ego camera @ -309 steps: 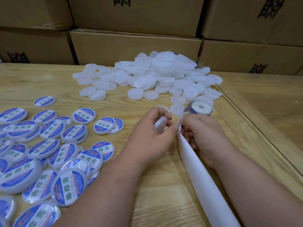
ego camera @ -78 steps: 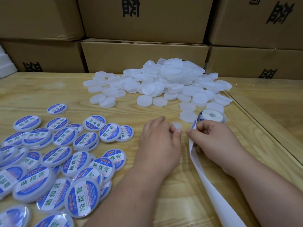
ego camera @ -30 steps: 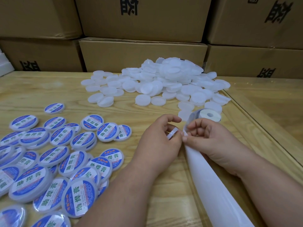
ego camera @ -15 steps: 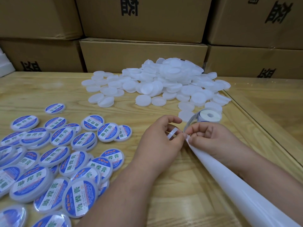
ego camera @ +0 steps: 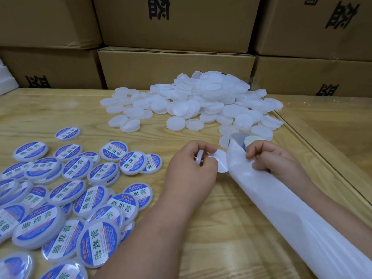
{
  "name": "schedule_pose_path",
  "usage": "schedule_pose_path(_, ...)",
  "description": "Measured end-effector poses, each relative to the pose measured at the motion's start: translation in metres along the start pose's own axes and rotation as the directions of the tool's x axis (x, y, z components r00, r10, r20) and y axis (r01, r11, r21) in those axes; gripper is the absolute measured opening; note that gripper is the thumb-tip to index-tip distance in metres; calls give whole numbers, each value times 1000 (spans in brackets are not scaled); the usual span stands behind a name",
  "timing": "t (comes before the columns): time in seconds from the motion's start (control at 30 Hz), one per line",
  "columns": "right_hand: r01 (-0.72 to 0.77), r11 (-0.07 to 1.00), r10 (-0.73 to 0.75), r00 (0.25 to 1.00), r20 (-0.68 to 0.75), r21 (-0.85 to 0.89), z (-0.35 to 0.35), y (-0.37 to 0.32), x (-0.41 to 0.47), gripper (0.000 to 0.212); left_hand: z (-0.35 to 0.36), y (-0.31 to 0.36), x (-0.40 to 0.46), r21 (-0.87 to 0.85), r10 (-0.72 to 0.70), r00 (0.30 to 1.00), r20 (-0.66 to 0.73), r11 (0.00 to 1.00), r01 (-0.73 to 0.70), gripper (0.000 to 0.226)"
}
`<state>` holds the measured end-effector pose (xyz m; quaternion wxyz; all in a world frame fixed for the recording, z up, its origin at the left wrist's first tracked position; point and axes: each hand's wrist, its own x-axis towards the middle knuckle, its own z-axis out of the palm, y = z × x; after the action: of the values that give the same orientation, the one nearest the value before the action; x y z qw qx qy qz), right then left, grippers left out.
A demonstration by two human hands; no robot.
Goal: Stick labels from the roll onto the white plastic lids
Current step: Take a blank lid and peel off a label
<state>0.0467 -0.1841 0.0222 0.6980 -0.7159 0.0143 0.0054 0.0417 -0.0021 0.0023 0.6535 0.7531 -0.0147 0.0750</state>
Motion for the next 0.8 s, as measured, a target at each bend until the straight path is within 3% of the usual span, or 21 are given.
schedule_pose_path(0.17, 65, 998, -64, 995, -72, 10, 7, 6, -5, 20, -4, 5, 2, -157, -65, 990, -125, 987, 45, 18)
schedule_pose_path(0.3, 310, 938, -327, 940, -97, -153, 21, 14, -8, 34, -4, 7, 2, -187, -84, 991, -104, 980, 64, 22)
schedule_pose_path(0.37, 366, 903, -392, 916, -85, -226, 25, 16, -8, 34, -4, 7, 1, -184, -71, 994, -84, 981, 54, 24)
schedule_pose_path(0.8, 466, 789, -513, 858, -11, -401, 23, 16, -9, 31, -4, 7, 0, -187, -38, 999, -35, 982, 31, 26)
